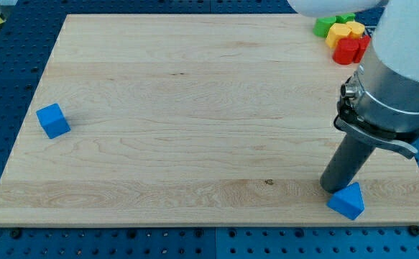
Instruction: Push the blue triangle to the bottom right side of the board
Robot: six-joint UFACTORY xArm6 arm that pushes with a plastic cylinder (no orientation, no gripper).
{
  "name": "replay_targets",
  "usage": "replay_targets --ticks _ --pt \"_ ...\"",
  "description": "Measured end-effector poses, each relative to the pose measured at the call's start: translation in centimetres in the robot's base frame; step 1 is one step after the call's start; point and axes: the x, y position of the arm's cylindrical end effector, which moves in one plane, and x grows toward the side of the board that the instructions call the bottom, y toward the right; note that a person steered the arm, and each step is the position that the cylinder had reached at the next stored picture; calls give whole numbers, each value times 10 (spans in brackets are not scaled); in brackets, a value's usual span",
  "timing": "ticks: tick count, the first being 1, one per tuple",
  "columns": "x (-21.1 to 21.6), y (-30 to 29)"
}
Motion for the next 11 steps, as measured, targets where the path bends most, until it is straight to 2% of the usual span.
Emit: replay_targets --ticks 1,2,3,5,9,11 --pt "3 -43" --pt "13 -58" --pt "37 -28" --pt "20 19" --pt "18 59" --pt "15 49"
